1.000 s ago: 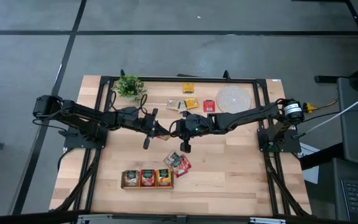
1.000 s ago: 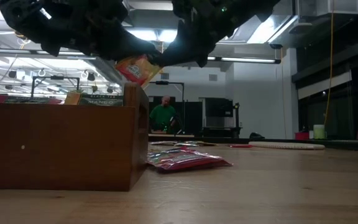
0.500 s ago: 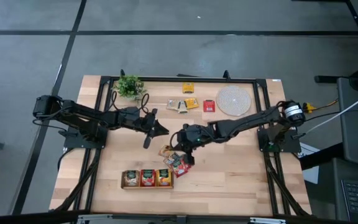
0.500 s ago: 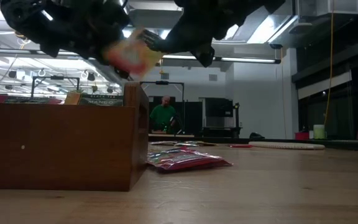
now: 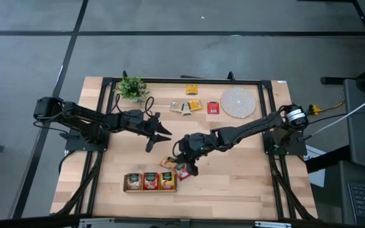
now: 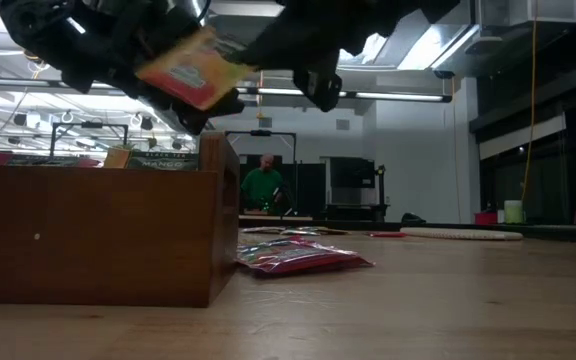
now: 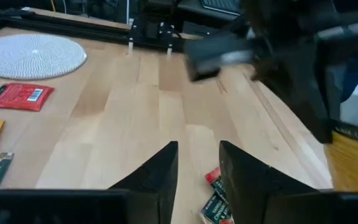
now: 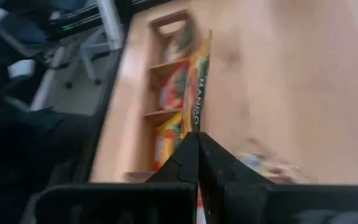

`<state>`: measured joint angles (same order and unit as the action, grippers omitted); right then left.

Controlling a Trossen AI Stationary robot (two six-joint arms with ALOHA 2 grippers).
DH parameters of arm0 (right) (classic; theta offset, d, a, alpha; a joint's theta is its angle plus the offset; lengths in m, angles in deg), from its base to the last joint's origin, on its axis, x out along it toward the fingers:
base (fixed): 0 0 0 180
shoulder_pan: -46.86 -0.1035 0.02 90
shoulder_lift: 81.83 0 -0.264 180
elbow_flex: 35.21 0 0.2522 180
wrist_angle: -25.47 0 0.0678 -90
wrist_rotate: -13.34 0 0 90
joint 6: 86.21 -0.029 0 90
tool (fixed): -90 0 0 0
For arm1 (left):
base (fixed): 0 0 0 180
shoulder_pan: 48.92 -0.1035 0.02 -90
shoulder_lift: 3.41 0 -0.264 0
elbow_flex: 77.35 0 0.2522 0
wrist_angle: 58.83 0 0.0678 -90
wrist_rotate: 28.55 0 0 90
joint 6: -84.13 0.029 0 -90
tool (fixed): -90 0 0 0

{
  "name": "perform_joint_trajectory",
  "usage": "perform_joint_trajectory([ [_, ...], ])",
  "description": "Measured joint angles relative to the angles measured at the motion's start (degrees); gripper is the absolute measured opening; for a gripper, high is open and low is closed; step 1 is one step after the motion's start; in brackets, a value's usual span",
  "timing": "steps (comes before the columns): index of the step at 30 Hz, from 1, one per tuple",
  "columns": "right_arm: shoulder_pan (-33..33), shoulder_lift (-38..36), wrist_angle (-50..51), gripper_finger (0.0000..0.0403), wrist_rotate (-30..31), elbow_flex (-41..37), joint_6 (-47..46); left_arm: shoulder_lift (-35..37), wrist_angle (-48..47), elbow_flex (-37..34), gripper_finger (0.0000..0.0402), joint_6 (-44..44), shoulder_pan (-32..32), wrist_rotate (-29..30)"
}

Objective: Pick & Place Tea
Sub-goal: Put the yellow tea bag into the right section of the wooden organizer

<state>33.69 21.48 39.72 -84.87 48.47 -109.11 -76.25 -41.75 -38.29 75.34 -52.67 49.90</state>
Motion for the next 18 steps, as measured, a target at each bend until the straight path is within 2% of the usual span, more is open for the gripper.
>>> perform_joint_trajectory([
  [8, -1.62, 4.82, 0.52, 0.0001, -7.89, 3.78, -3.87, 0.0, -2.77, -0.02, 0.011, -3.3, 0.32, -0.04],
  [18, -1.7, 9.14, 1.06, 0.0003, -9.87, 5.29, -7.05, 0.0, -5.72, -0.02, 0.0114, -4.18, 2.32, -0.13],
])
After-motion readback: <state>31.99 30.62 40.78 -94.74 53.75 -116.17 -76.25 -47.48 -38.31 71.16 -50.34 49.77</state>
